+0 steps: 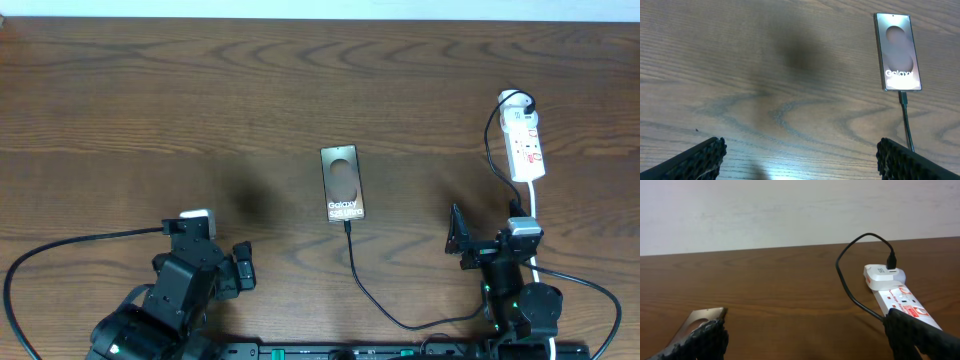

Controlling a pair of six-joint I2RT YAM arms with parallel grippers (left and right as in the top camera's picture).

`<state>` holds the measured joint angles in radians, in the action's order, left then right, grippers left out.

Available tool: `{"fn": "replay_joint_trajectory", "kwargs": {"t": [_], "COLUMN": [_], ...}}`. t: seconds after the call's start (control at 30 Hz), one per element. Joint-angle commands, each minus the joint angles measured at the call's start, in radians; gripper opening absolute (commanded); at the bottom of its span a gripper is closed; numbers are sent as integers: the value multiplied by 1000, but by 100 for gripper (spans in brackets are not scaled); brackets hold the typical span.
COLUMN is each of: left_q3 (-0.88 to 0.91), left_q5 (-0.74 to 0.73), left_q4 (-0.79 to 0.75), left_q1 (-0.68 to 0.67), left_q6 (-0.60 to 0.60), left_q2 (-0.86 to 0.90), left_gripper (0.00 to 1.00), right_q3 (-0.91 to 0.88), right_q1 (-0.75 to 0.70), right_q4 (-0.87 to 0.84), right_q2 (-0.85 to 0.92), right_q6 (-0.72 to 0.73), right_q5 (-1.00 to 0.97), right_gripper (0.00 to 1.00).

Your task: Plug charger to phone and switch on socket

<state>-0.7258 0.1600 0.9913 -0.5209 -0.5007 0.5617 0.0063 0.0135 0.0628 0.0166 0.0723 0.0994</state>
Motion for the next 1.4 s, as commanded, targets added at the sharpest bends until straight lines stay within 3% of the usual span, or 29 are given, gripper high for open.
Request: {"fn": "replay_joint_trajectory", "kwargs": {"t": [0.0,1.37], "left_q3": [0,0], "left_q5": [9,9], "left_q4": [3,7], "left_q1": [-4,34], "left_q6": [-3,-2], "left_q2": [-3,-44], "left_gripper": [98,98], "right_q3": [-1,-1], "right_q1": [7,8], "right_q4": [4,5], "right_q2": [-13,-12], "right_q6": [-22,-22], "right_q5": [-19,-18], "right_gripper": [99,99]}}
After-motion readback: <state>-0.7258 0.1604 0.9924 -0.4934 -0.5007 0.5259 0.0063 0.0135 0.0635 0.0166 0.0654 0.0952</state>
